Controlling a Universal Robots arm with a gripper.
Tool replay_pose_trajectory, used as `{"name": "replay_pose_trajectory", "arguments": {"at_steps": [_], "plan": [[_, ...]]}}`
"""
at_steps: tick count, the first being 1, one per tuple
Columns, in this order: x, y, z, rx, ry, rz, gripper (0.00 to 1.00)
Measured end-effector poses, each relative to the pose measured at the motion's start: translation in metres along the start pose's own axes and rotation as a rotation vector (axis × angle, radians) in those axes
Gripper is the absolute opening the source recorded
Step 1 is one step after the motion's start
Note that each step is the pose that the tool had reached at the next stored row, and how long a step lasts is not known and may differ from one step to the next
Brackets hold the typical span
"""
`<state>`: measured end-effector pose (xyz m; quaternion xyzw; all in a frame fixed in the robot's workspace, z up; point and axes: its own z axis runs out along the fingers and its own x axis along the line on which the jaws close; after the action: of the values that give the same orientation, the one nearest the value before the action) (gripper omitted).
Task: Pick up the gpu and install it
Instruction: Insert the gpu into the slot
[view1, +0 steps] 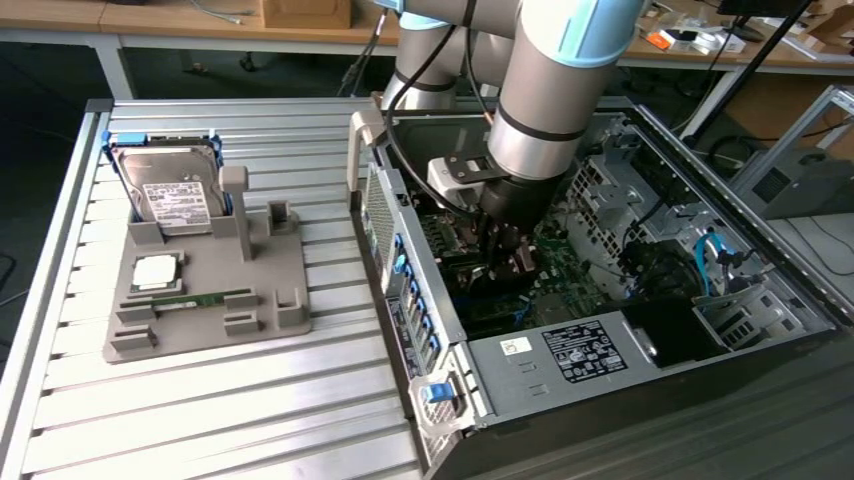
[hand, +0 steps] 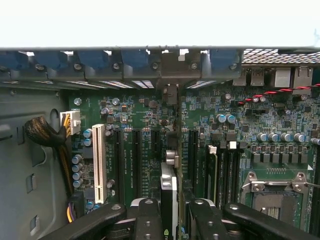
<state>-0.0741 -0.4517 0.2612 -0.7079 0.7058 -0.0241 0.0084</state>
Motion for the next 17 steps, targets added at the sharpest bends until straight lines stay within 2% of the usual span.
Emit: {"name": "replay_pose_trajectory", "arguments": {"at_steps": [5,8,11,17], "plan": [[0.0,-0.0001,-0.0018,0.0001,-0.0016,0.0,0.27],[-0.0001,-0.0001,-0.003,0.0,-0.0058,0.0,0.27],[-0.0001,-0.0001,-0.003,-0.0001,-0.0075,0.0,0.27],[-0.0004,-0.0001,-0.0027,-0.0001,-0.0074,0.001,0.27]]}}
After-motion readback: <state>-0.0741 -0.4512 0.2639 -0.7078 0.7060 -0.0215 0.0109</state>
